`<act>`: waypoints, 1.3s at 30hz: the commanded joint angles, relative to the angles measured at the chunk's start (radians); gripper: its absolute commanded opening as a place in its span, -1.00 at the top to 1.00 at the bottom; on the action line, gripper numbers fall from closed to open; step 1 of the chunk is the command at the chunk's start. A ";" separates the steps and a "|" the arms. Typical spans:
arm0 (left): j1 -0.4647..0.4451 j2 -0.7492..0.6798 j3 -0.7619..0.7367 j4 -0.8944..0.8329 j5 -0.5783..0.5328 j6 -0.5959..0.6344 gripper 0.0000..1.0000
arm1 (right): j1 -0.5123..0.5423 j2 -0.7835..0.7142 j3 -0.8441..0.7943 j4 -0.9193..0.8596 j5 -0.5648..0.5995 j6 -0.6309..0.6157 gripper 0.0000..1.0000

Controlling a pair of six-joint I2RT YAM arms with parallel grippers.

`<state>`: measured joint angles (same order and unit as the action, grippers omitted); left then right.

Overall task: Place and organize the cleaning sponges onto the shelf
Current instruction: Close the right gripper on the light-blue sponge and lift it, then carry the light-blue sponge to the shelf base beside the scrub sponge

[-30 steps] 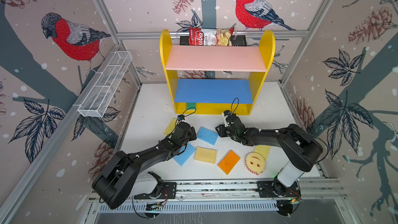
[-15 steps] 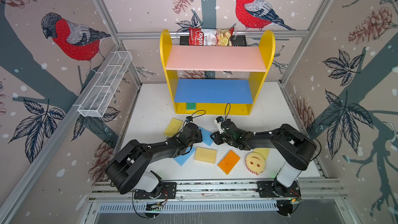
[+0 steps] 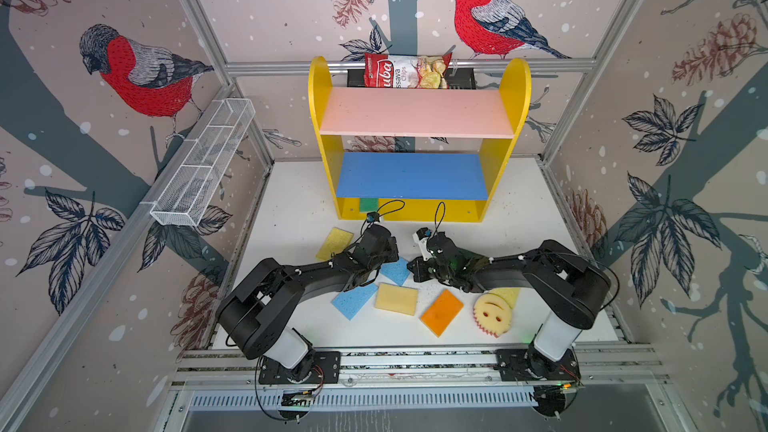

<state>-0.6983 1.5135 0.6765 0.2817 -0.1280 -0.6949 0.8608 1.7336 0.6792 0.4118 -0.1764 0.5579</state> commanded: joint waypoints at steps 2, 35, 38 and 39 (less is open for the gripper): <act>-0.001 -0.083 0.015 -0.070 -0.119 0.027 0.60 | -0.035 -0.032 -0.014 0.119 -0.016 0.098 1.00; 0.016 -0.998 -0.414 -0.431 -0.482 -0.190 0.05 | -0.031 0.248 0.263 0.234 0.604 0.541 0.99; 0.016 -1.060 -0.425 -0.459 -0.494 -0.195 0.05 | -0.025 0.283 0.308 0.208 0.648 0.560 0.99; 0.016 -1.072 -0.428 -0.467 -0.499 -0.195 0.05 | -0.022 0.293 0.321 0.203 0.654 0.565 0.98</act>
<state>-0.6842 0.4648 0.2554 -0.1390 -0.6037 -0.8852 0.8314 2.0052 0.9745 0.6361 0.4137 1.0992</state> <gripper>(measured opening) 0.475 0.049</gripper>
